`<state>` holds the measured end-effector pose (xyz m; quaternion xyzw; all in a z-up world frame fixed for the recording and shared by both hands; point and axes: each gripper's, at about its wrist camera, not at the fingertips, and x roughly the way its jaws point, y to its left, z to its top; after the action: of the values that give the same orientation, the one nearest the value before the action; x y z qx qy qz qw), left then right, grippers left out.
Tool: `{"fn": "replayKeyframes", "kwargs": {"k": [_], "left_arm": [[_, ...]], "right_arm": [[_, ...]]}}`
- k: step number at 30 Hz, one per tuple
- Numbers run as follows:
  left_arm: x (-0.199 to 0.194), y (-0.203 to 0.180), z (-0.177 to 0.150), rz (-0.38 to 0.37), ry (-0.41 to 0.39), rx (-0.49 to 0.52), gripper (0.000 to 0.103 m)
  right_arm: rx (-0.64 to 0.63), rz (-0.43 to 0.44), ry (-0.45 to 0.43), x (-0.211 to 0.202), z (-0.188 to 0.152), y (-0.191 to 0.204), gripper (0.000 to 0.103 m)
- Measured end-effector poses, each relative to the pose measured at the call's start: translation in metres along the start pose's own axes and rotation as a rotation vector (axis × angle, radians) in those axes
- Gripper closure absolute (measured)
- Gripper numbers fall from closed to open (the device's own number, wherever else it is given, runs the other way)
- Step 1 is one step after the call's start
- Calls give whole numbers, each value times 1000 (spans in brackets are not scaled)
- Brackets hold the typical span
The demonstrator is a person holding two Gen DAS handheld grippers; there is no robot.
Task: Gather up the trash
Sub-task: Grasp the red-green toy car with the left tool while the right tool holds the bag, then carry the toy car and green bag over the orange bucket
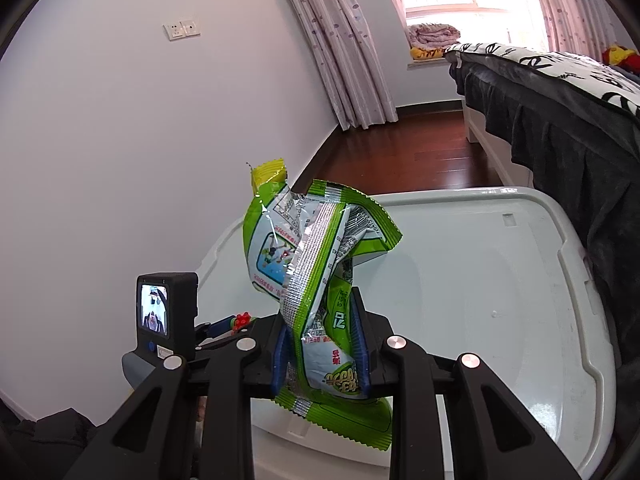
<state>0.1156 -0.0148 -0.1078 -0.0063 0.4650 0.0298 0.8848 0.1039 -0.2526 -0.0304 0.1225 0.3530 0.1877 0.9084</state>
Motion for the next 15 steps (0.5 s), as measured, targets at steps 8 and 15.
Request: {"fn": "replayKeyframes", "kwargs": {"k": [8,15], "left_arm": [[-5,4,2,3,-6,-7,64],[-40,0,0,-10,-56,11,64]], "right_arm": [[-9,11,-3,-3,1,0,77],[-24,29,-25,-23,0,5,77]]}}
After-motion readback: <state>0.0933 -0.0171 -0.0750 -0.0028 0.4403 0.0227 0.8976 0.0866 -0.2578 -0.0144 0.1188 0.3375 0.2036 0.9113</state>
